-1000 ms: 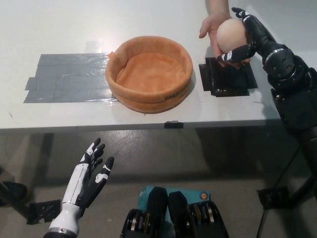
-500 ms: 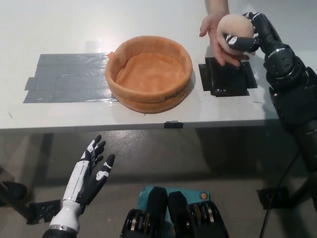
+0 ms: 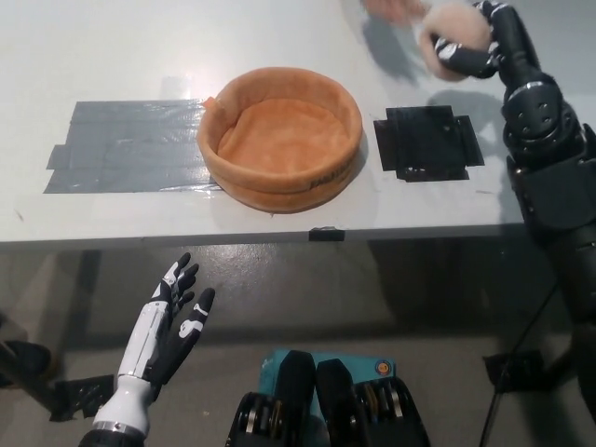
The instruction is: A person hands a emotional support dumpling to the robot which it grabs with its right hand and places in the soft place kept infront of it in the centre of the desk
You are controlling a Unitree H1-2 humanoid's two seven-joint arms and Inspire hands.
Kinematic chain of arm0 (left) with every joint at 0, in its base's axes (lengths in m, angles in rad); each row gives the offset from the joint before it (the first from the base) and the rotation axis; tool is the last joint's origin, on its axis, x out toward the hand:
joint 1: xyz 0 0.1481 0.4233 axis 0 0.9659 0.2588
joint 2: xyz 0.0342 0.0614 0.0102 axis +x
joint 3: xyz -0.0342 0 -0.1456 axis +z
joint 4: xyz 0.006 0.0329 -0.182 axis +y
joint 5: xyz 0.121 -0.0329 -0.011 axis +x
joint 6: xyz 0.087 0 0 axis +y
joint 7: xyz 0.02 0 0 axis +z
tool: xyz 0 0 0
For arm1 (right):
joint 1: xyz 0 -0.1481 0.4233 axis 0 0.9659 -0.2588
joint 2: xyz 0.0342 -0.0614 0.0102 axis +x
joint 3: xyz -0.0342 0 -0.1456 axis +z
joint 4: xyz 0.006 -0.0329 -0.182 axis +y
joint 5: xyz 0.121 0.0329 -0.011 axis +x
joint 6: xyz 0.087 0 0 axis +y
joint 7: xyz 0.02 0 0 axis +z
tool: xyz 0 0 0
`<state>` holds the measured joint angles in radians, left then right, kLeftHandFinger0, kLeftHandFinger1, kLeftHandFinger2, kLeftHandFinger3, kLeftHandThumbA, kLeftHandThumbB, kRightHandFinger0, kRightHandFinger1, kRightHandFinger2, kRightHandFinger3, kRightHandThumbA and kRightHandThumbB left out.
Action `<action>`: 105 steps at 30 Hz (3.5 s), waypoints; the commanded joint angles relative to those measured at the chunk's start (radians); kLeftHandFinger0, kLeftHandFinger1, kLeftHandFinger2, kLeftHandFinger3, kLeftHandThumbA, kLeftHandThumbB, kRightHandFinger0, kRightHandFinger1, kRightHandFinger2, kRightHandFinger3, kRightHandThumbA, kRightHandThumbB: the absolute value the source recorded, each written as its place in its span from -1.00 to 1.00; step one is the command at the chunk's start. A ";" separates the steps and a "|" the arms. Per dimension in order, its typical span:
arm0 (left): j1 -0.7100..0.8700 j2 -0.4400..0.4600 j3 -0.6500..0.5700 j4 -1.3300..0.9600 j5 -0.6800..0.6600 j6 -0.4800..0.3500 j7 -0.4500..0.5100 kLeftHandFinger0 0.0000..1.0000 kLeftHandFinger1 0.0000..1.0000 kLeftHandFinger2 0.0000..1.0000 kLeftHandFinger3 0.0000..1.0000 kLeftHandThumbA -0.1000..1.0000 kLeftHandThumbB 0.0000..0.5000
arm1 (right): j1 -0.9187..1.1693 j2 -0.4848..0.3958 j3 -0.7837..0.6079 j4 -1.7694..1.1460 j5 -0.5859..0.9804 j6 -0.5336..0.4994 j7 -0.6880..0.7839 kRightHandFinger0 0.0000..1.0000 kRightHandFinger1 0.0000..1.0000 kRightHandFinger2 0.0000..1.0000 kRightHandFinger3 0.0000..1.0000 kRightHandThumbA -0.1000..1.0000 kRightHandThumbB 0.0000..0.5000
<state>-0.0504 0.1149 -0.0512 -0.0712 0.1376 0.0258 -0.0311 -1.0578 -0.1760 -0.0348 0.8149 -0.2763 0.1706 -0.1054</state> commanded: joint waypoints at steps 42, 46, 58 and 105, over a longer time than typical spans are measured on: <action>-0.024 0.013 -0.004 -0.028 -0.012 -0.013 -0.020 1.00 1.00 1.00 1.00 0.55 -1.00 | -0.188 0.258 0.325 0.440 -0.040 -0.348 -0.169 -0.90 -0.01 0.68 0.56 -1.00 -0.20; -0.024 0.014 -0.005 -0.024 -0.015 -0.018 -0.023 1.00 1.00 1.00 1.00 0.53 -1.00 | -0.195 0.232 0.352 0.453 -0.037 -0.340 -0.007 1.00 1.00 1.00 1.00 0.14 0.26; -0.034 0.009 -0.002 -0.023 -0.020 -0.009 -0.027 1.00 1.00 1.00 1.00 0.51 -1.00 | -0.176 0.197 0.385 0.331 -0.053 -0.311 0.020 1.00 1.00 1.00 1.00 0.97 0.65; -0.029 0.005 -0.001 0.018 0.028 -0.036 -0.005 1.00 1.00 1.00 1.00 0.42 -1.00 | 0.923 0.076 0.150 -0.787 0.062 -0.376 0.021 1.00 1.00 1.00 1.00 0.91 -0.21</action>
<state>-0.0784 0.1180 -0.0517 -0.0392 0.1464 0.0305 -0.0549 -0.1369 -0.0924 0.1368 -0.0635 -0.2535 -0.1285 -0.0845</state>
